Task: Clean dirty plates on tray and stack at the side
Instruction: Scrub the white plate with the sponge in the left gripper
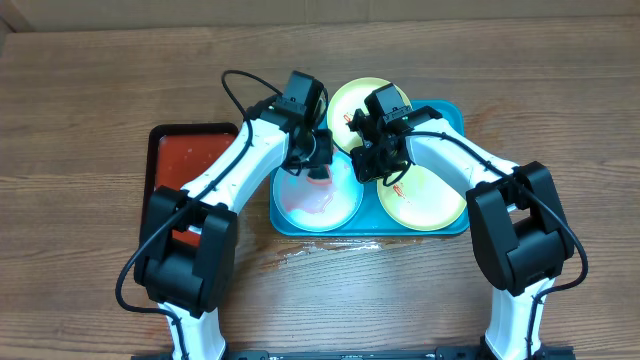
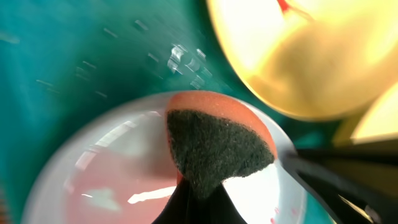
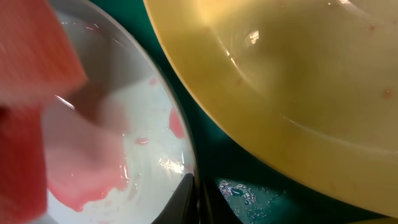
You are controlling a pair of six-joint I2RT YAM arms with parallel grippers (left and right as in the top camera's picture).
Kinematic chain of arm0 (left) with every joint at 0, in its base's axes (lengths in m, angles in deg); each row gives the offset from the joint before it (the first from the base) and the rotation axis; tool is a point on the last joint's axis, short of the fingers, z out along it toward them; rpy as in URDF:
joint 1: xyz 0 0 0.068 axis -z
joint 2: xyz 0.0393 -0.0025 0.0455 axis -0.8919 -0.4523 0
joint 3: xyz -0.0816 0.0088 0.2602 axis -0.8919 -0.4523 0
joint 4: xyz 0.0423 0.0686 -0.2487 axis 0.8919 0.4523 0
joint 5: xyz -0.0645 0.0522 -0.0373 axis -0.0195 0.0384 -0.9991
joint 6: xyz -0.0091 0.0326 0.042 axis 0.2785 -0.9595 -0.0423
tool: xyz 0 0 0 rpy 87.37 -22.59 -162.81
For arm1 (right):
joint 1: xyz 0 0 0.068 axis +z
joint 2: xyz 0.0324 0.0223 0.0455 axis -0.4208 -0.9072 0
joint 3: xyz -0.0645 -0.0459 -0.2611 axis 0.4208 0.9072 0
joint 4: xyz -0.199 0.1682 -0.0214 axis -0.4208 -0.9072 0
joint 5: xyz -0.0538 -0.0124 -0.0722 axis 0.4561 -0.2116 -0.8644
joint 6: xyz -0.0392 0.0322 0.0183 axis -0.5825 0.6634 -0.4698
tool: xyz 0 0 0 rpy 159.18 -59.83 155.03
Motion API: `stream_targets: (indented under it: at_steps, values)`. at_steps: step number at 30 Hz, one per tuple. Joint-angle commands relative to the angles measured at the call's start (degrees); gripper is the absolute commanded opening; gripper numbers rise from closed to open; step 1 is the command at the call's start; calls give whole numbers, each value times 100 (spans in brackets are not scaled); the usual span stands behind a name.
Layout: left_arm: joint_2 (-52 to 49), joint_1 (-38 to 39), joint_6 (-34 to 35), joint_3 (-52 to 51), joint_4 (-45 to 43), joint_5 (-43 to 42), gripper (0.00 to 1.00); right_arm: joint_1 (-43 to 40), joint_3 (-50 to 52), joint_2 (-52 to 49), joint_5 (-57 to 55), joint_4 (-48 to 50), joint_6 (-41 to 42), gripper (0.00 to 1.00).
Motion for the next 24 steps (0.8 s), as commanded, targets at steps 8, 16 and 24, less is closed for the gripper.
stream_targets:
  at_steps: [8, 16, 24]
  values:
    - [-85, 114, -140, -774, -448, -63, 4, -15, -114, -37, -59, -11, 17, 5]
    - [-94, 142, -116, -1115, -787, 1462, 4, -15, -114, -37, -61, 4, 39, 4]
    - [85, 2, 339, -595, -413, 3206, 4, -15, -131, -31, -61, 28, 37, 4]
